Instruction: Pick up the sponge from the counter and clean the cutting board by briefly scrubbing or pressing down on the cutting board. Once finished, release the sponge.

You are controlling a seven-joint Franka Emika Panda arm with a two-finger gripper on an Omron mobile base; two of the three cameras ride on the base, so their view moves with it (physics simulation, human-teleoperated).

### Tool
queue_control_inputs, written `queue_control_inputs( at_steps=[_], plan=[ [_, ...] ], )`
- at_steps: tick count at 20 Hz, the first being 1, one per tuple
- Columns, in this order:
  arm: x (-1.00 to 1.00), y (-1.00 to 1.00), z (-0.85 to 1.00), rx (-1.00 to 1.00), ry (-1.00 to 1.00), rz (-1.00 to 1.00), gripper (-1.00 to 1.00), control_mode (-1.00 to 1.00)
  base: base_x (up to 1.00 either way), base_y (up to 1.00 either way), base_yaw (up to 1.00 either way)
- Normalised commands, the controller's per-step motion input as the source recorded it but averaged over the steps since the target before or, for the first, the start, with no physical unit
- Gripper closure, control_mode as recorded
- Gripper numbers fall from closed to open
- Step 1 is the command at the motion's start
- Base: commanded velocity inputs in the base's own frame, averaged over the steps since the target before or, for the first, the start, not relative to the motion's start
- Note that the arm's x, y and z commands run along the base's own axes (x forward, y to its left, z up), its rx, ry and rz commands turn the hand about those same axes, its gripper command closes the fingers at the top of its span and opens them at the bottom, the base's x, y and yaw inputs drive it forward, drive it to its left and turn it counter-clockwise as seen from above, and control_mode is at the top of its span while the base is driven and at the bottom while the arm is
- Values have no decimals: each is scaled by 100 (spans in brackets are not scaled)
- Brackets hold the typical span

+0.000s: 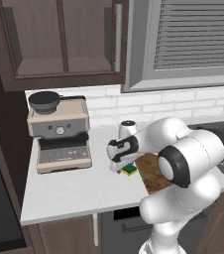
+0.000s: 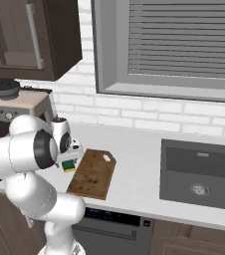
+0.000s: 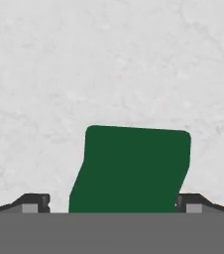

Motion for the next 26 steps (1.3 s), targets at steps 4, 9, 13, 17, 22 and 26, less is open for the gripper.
queue_control_inputs(
  at_steps=[4, 9, 13, 17, 22, 26],
  plan=[
    [0, 0, -21, -4, 0, 5, -100, -100, 0, 0, 0],
    [0, 0, -24, -3, 0, 5, 100, -100, 0, 0, 0],
    [0, 0, -15, -4, 0, 3, 100, -100, 0, 0, 0],
    [-17, -16, 5, 0, 0, 1, 100, -100, 0, 0, 0],
    [-55, -51, 54, 0, 1, -7, 100, -100, 0, 0, 0],
    [-57, -59, 30, 0, 11, -13, 100, -100, 0, 0, 0]
  ],
)
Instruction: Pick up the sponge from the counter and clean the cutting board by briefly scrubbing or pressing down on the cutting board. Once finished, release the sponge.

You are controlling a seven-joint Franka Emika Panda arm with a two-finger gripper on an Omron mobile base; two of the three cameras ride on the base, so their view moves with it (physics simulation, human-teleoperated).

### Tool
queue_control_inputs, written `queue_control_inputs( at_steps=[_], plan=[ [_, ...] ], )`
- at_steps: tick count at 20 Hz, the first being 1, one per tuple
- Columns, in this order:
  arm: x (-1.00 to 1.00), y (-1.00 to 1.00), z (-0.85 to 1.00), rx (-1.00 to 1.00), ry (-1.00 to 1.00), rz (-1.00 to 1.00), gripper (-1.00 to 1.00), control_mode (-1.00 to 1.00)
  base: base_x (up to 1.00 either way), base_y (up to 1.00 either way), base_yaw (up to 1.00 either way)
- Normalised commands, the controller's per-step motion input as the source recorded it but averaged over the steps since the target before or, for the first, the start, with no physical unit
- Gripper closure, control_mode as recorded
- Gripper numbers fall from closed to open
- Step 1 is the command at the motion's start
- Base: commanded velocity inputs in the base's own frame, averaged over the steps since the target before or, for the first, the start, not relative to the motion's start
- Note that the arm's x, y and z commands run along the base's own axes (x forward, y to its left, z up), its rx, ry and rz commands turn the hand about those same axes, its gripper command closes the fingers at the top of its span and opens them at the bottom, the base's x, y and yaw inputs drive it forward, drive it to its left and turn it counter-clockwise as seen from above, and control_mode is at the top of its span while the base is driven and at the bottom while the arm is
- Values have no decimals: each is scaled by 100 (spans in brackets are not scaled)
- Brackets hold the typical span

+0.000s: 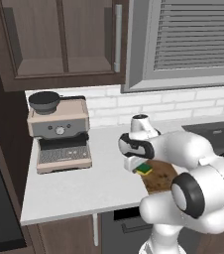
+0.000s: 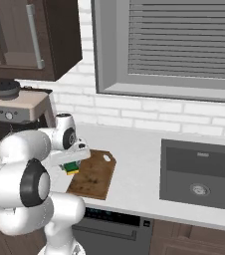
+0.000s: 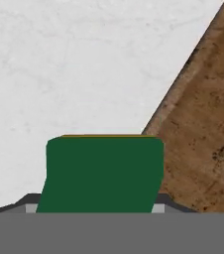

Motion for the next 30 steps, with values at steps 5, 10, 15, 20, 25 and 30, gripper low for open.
queue_control_inputs(
  at_steps=[5, 10, 15, 20, 25, 30],
  plan=[
    [-61, -60, -9, 0, 10, -12, 100, -100, 0, 0, 0],
    [-42, -22, -24, 0, 2, -6, 100, -100, 0, 0, 0],
    [-17, 4, -42, 0, 0, -1, 100, -100, 0, 0, 0],
    [-20, 18, -76, 0, -11, 0, 100, -100, 0, 0, 0],
    [-10, -34, -2, 1, -19, 0, 100, -100, 0, 0, 0],
    [-5, -16, -66, -9, -9, 0, 100, -100, 0, 0, 0]
  ],
)
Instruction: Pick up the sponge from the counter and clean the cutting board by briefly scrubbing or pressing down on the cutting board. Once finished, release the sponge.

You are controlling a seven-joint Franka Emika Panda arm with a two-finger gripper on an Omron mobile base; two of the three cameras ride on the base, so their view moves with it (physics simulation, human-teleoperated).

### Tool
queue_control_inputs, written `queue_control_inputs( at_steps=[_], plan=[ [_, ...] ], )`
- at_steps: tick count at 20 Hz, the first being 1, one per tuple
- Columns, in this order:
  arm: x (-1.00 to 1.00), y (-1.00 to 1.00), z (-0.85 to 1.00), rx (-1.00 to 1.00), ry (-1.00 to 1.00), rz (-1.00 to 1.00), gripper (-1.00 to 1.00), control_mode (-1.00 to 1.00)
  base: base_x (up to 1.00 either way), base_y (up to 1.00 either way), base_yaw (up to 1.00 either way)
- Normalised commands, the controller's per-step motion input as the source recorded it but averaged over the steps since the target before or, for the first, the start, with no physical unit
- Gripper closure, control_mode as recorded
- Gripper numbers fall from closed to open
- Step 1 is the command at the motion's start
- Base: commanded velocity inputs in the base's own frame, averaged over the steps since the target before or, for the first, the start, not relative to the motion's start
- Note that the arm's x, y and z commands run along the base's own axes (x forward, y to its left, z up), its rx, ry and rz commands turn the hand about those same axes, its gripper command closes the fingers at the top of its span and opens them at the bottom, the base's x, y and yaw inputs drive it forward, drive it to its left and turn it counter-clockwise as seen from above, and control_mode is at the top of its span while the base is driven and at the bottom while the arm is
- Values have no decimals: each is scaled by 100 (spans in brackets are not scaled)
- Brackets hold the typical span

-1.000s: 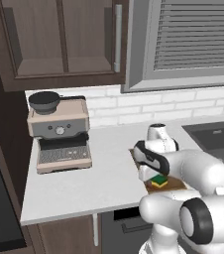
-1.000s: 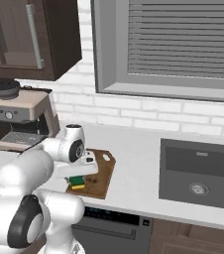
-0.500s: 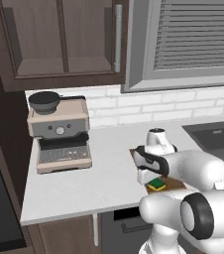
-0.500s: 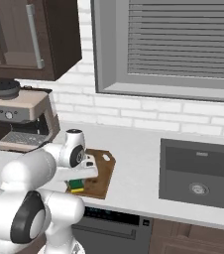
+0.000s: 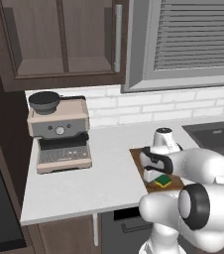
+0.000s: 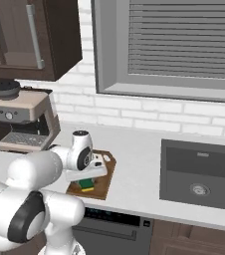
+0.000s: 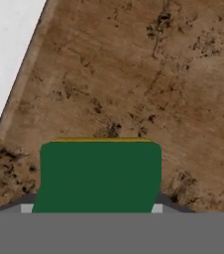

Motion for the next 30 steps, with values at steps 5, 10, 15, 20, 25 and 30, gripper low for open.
queue_control_inputs(
  at_steps=[5, 10, 15, 20, 25, 30],
  plan=[
    [-16, 0, -97, -8, -2, 0, 100, -100, 0, 0, 0],
    [-11, -72, 3, 4, 0, 0, 100, -100, 0, 0, 0],
    [-25, -34, -52, 1, 0, 0, 100, -100, 0, 0, 0],
    [-49, -7, -95, -2, -3, 0, 100, -100, 0, 0, 0],
    [-35, -11, 4, 0, -15, 0, 100, -100, 0, 0, 0],
    [26, 0, 17, 0, -15, 0, 100, -100, 0, 0, 0]
  ],
)
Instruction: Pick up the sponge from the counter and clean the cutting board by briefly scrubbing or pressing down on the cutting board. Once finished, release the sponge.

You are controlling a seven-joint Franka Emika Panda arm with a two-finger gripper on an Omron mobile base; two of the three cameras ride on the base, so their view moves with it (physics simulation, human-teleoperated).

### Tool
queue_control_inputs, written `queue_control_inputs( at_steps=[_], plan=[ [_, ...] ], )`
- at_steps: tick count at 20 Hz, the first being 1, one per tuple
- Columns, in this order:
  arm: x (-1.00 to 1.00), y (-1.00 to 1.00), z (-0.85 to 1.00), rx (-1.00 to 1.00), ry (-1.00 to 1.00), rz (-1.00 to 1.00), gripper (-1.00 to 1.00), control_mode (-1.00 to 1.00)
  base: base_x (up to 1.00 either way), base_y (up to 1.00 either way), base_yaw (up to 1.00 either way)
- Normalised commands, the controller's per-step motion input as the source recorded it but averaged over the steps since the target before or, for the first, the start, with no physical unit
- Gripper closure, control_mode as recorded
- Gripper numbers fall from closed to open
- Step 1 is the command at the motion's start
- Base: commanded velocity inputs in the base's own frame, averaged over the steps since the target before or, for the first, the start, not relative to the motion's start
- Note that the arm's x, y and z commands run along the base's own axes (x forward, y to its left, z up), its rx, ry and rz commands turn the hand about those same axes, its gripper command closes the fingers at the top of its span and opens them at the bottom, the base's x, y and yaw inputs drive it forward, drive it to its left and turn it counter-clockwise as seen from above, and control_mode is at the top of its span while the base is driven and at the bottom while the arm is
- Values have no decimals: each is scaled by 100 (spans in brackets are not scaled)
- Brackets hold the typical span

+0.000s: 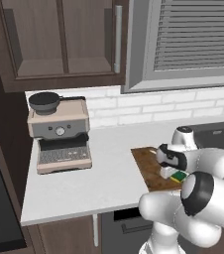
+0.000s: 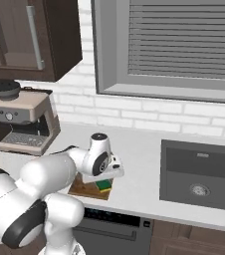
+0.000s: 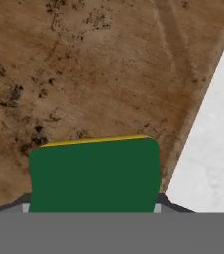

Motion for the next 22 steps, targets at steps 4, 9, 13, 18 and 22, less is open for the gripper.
queue_control_inputs(
  at_steps=[4, 9, 13, 18, 22],
  plan=[
    [80, 0, 8, 3, -5, 0, 100, -100, 0, 0, 0],
    [91, -15, -21, 2, 0, 1, 100, -100, 0, 0, 0],
    [55, -1, -36, 2, 0, 2, 100, -100, 0, 0, 0],
    [50, 19, 17, 3, 0, -1, 100, -100, 0, 0, 0],
    [6, 38, -90, -6, 0, 0, 100, -100, 0, 0, 0]
  ],
)
